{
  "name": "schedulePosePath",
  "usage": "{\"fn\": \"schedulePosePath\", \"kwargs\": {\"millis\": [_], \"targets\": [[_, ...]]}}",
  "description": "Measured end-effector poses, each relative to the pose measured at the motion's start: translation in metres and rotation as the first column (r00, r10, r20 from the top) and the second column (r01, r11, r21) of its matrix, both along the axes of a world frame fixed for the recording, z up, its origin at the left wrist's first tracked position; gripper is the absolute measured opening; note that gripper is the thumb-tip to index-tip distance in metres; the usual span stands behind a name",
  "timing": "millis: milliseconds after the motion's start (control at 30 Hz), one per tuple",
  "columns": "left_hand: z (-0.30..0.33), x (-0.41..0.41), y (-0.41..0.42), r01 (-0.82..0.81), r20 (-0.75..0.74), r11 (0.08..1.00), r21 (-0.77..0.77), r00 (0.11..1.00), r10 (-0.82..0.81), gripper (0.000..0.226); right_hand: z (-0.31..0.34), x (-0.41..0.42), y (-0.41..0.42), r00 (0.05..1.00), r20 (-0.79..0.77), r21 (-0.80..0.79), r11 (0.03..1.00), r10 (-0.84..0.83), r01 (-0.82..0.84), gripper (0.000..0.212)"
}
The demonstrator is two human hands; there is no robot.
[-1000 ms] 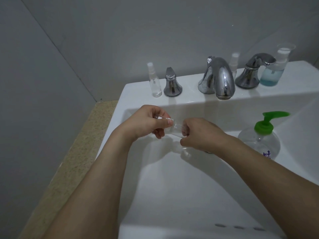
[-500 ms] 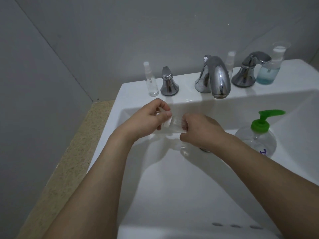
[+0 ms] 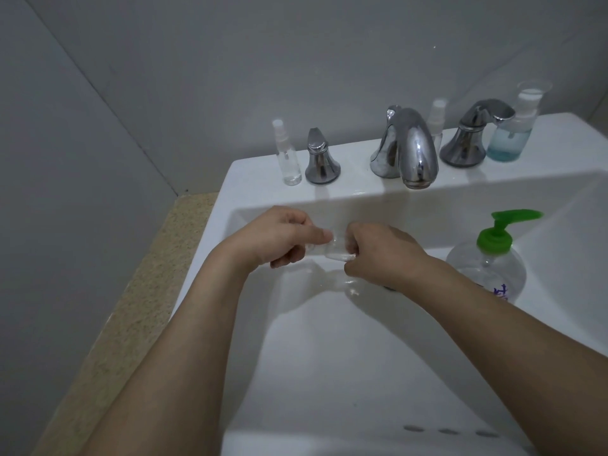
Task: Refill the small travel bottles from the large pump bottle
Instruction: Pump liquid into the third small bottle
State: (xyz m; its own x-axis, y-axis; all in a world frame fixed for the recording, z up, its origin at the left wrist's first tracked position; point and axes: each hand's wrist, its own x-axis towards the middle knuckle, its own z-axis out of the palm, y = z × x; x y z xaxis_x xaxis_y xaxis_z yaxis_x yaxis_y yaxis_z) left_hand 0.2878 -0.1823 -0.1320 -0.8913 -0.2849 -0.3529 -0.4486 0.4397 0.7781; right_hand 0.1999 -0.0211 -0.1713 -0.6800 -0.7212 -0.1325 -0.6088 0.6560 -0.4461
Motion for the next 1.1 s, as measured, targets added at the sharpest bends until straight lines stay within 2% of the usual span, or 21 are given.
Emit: {"fn": "schedulePosePath", "kwargs": {"millis": [100,167,233,333,400,467,533,667,733,967,1033,1100], "targets": [[-0.002,0.001,0.001,0.015,0.099,0.996,-0.083,0.995,-0.006,0.055,-0.001,0.0,0.0,0.999,-0.05,0.021,1.0,0.019,-0.018,0.018],[-0.003,0.001,0.002,0.019,0.057,0.995,-0.093,0.998,-0.014,0.044,-0.002,-0.001,0.0,0.999,-0.038,0.02,1.0,0.008,-0.007,0.017],[-0.002,0.0,0.005,0.043,-0.01,0.996,-0.072,0.999,-0.044,0.016,-0.003,-0.002,0.0,1.0,-0.008,0.008,1.0,-0.018,0.018,0.017],[-0.002,0.0,0.005,0.063,-0.05,0.996,-0.065,0.997,-0.067,0.026,-0.002,-0.004,0.001,0.999,0.017,-0.002,0.999,-0.045,0.045,0.018],[0.001,0.001,0.005,0.029,-0.046,0.998,-0.05,0.998,-0.031,0.023,-0.002,-0.003,0.0,0.999,0.007,-0.008,0.999,-0.049,0.049,0.018],[0.004,0.001,0.004,-0.048,-0.01,0.999,-0.024,0.999,0.048,0.039,-0.001,-0.001,-0.002,0.999,-0.024,-0.014,0.999,-0.042,0.042,0.017],[0.006,0.0,0.004,-0.129,0.021,0.992,-0.001,0.991,0.129,0.043,0.0,0.001,-0.004,0.998,-0.046,-0.03,0.999,-0.038,0.037,0.017],[0.007,-0.001,0.006,-0.249,0.063,0.96,0.129,0.968,0.243,0.026,-0.002,0.004,-0.007,0.996,-0.081,-0.083,0.996,-0.03,0.024,0.016],[0.007,-0.001,0.007,-0.282,0.081,0.949,0.14,0.959,0.273,0.023,-0.004,0.005,-0.007,0.996,-0.09,-0.102,0.995,-0.02,0.011,0.016],[0.014,-0.003,0.008,-0.365,0.072,0.924,0.111,0.931,0.359,0.027,0.001,0.006,-0.007,0.994,-0.107,-0.151,0.989,-0.017,0.001,0.017],[0.014,-0.003,0.008,-0.349,0.018,0.935,0.068,0.937,0.349,0.034,0.003,0.005,-0.007,0.994,-0.108,-0.155,0.988,-0.026,0.009,0.018],[0.011,-0.004,0.008,-0.261,-0.058,0.965,-0.023,0.964,0.259,0.036,0.003,0.002,-0.006,0.995,-0.088,-0.142,0.989,-0.048,0.035,0.017]]}}
